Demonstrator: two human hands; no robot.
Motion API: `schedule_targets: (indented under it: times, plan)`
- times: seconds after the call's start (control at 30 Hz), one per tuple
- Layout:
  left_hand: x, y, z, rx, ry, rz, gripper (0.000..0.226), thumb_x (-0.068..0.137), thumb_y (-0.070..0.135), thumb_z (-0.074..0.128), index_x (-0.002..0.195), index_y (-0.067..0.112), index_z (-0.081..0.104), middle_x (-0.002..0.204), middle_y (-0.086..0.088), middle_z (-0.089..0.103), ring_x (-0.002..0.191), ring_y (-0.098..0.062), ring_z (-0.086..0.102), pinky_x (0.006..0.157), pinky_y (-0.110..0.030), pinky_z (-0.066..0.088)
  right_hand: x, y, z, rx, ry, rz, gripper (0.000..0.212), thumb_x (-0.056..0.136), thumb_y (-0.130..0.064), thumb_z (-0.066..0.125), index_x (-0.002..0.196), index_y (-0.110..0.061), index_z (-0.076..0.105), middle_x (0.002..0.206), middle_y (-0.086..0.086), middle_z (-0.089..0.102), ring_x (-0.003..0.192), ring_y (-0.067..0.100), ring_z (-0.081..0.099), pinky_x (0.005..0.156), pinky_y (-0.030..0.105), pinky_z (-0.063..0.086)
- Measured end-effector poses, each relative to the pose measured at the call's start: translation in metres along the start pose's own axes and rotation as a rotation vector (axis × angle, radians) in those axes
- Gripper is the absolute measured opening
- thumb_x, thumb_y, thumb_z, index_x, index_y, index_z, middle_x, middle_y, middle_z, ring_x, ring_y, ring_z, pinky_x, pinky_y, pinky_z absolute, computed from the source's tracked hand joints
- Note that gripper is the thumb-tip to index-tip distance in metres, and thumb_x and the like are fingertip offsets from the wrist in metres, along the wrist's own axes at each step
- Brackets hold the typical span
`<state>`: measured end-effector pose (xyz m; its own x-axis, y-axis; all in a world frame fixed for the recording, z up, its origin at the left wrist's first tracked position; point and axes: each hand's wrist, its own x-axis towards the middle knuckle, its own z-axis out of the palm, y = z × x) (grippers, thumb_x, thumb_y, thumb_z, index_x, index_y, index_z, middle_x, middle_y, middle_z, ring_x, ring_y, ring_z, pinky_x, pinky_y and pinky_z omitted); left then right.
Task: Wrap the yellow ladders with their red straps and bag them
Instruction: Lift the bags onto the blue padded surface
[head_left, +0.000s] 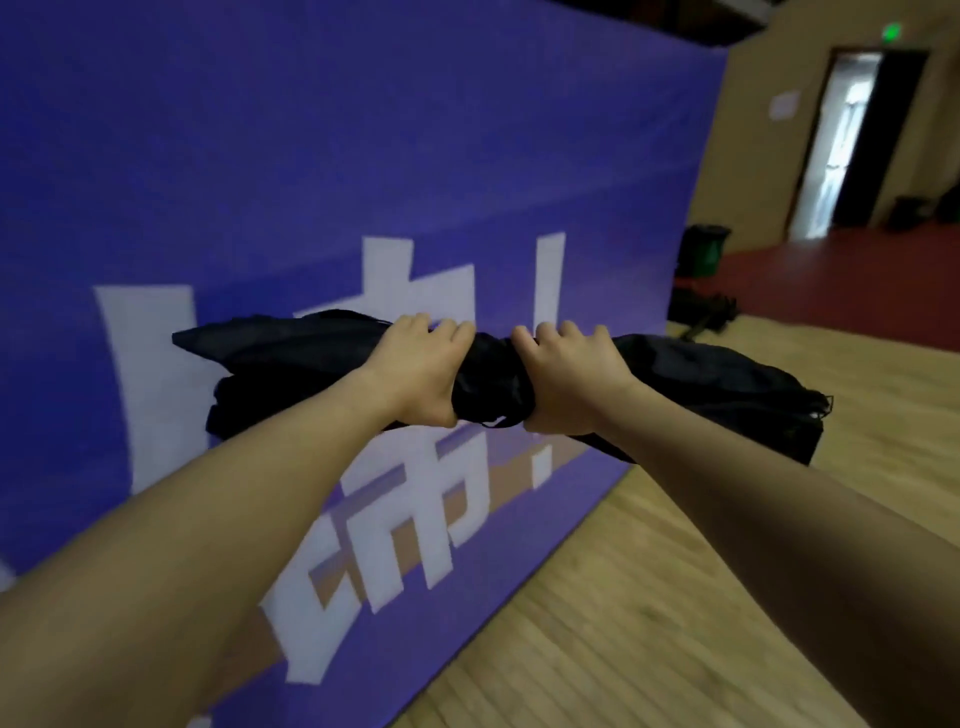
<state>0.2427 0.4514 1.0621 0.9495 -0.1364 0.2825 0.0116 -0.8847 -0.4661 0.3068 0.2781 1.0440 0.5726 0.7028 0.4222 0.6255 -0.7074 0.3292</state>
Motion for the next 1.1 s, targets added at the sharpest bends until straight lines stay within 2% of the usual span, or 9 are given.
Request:
schedule_targets:
  times: [0.1, 0.2, 0.4, 0.47, 0.53, 0.6, 0.8, 0.93, 1.1]
  plan:
    - [-0.015, -0.031, -0.047, 0.065, 0.064, -0.088, 0.068, 0.07, 0.053, 0.066, 0.119, 0.013, 0.04, 0.109, -0.004, 0.055, 0.091, -0.028, 0.05, 0.074, -0.033, 0.031, 0.02, -0.003, -0.047, 0.002, 0.12, -0.032, 0.067, 0.07, -0.048, 0.068, 0.122, -0.014, 0.043, 0.102, 0.007, 0.056, 0.09, 0.032, 0.056, 0.069, 0.04, 0.037]
    - [-0.026, -0.06, -0.089, 0.189, 0.123, -0.15, 0.067, 0.07, 0.052, 0.064, 0.119, 0.013, 0.04, 0.106, -0.004, 0.054, 0.09, -0.028, 0.049, 0.075, -0.035, 0.033, 0.039, -0.007, -0.092, 0.021, 0.211, -0.05, 0.062, 0.071, -0.041, 0.065, 0.121, -0.013, 0.04, 0.103, 0.007, 0.053, 0.09, 0.031, 0.053, 0.068, 0.039, 0.032]
    - [-0.037, -0.126, -0.159, 0.356, 0.282, -0.279, 0.075, 0.068, 0.05, 0.067, 0.127, 0.014, 0.04, 0.118, -0.004, 0.053, 0.105, -0.033, 0.049, 0.087, -0.044, 0.036, 0.083, -0.018, -0.175, 0.036, 0.423, -0.029, 0.067, 0.073, -0.039, 0.066, 0.126, -0.011, 0.036, 0.111, 0.01, 0.052, 0.096, 0.032, 0.051, 0.072, 0.04, 0.032]
    - [-0.039, -0.149, -0.18, 0.378, 0.326, -0.333, 0.078, 0.068, 0.047, 0.07, 0.133, 0.015, 0.039, 0.125, -0.003, 0.051, 0.114, -0.036, 0.045, 0.094, -0.053, 0.035, 0.099, -0.022, -0.2, 0.045, 0.492, -0.018, 0.07, 0.074, -0.038, 0.067, 0.129, -0.01, 0.034, 0.114, 0.012, 0.051, 0.1, 0.033, 0.05, 0.077, 0.043, 0.037]
    - [-0.041, -0.167, -0.201, 0.399, 0.369, -0.387, 0.081, 0.068, 0.046, 0.073, 0.136, 0.018, 0.037, 0.131, -0.001, 0.048, 0.122, -0.039, 0.037, 0.1, -0.068, 0.024, 0.111, -0.028, -0.221, 0.061, 0.535, -0.002, 0.074, 0.074, -0.037, 0.069, 0.132, -0.009, 0.033, 0.117, 0.013, 0.049, 0.105, 0.035, 0.049, 0.083, 0.048, 0.039]
    - [-0.045, -0.185, -0.22, 0.381, 0.408, -0.434, 0.085, 0.072, 0.052, 0.071, 0.141, 0.023, 0.032, 0.139, 0.003, 0.042, 0.128, -0.041, 0.031, 0.1, -0.074, 0.018, 0.124, -0.036, -0.241, 0.075, 0.57, 0.015, 0.078, 0.074, -0.036, 0.07, 0.136, -0.009, 0.03, 0.123, 0.015, 0.046, 0.111, 0.036, 0.047, 0.087, 0.051, 0.039]
    - [-0.062, -0.243, -0.261, 0.456, 0.497, -0.478, 0.084, 0.079, 0.057, 0.063, 0.145, 0.023, 0.025, 0.144, 0.004, 0.036, 0.129, -0.043, 0.032, 0.101, -0.073, 0.021, 0.16, -0.06, -0.288, 0.036, 0.69, 0.011, 0.094, 0.076, -0.04, 0.071, 0.146, -0.011, 0.016, 0.137, 0.016, 0.038, 0.119, 0.039, 0.044, 0.094, 0.056, 0.038]
    - [-0.074, -0.281, -0.27, 0.407, 0.518, -0.526, 0.086, 0.08, 0.052, 0.066, 0.148, 0.024, 0.021, 0.146, 0.005, 0.032, 0.131, -0.041, 0.03, 0.103, -0.074, 0.017, 0.176, -0.064, -0.309, -0.023, 0.644, 0.049, 0.109, 0.075, -0.042, 0.071, 0.15, -0.016, -0.003, 0.143, 0.021, 0.028, 0.126, 0.043, 0.037, 0.106, 0.064, 0.024]
    - [-0.087, -0.329, -0.274, 0.202, 0.585, -0.587, 0.092, 0.076, 0.048, 0.073, 0.148, 0.026, 0.02, 0.15, 0.008, 0.026, 0.139, -0.038, 0.019, 0.107, -0.072, 0.016, 0.197, -0.094, -0.347, -0.069, 0.748, 0.078, 0.085, 0.077, -0.035, 0.067, 0.143, -0.007, 0.021, 0.136, 0.019, 0.04, 0.124, 0.037, 0.041, 0.102, 0.056, 0.032]
